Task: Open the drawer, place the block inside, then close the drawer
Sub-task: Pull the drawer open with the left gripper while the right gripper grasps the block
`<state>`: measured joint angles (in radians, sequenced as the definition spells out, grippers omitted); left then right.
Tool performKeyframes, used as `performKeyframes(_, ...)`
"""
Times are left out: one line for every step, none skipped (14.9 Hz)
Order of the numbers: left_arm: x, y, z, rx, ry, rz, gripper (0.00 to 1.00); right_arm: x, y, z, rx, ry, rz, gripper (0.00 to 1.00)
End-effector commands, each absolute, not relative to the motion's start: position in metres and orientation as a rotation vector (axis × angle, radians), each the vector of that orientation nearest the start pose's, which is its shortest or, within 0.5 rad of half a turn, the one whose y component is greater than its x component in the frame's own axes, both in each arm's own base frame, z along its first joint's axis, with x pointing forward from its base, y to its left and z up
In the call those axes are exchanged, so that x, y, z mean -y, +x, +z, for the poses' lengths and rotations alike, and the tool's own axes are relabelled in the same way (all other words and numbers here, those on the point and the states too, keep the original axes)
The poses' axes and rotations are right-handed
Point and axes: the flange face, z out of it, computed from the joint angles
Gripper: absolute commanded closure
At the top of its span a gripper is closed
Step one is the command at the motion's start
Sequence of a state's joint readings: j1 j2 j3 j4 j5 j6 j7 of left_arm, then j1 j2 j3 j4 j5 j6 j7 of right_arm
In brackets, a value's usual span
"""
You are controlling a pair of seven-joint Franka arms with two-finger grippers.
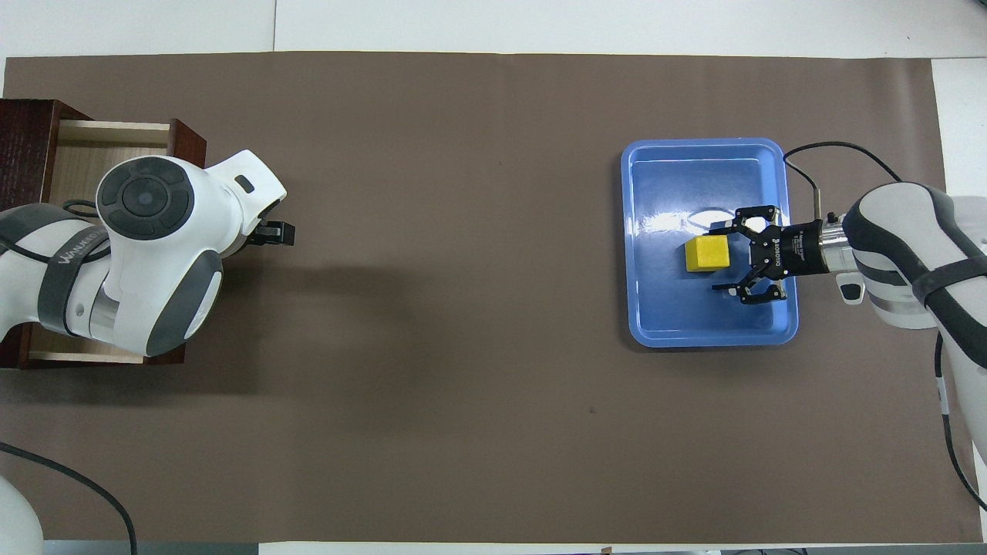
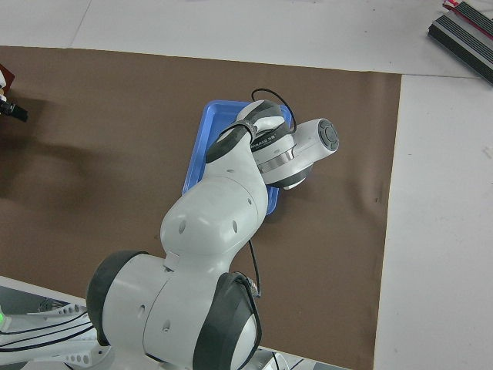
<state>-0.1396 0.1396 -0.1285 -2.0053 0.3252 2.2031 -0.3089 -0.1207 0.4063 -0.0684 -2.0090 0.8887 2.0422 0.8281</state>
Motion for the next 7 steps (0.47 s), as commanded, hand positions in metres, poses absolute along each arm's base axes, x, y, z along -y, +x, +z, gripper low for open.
performKeyframes(0.163,0.564,0.396,-0.194,-2.932,-0.160,0.00,0.065,0.568,0.239,-1.770,-1.765,0.674,0.15)
performKeyframes(0.162,0.565,0.396,-0.189,-2.934,-0.159,0.00,0.065,0.568,0.239,-1.758,-1.776,0.668,0.19)
performKeyframes(0.161,0.565,0.396,-0.187,-2.933,-0.161,0.00,0.065,0.568,0.239,-1.747,-1.784,0.664,0.22)
performKeyframes(0.159,0.568,0.401,-0.179,-2.932,-0.168,0.00,0.065,0.568,0.239,-1.745,-1.785,0.663,0.26)
performKeyframes(0.159,0.572,0.406,-0.170,-2.927,-0.150,0.00,0.064,0.568,0.239,-1.737,-1.791,0.664,0.35)
performKeyframes(0.157,0.579,0.414,-0.152,-2.922,-0.134,0.00,0.064,0.568,0.239,-1.720,-1.803,0.657,0.48)
performKeyframes(0.155,0.584,0.421,-0.138,-2.918,-0.121,0.00,0.065,0.568,0.239,-1.708,-1.813,0.648,0.61)
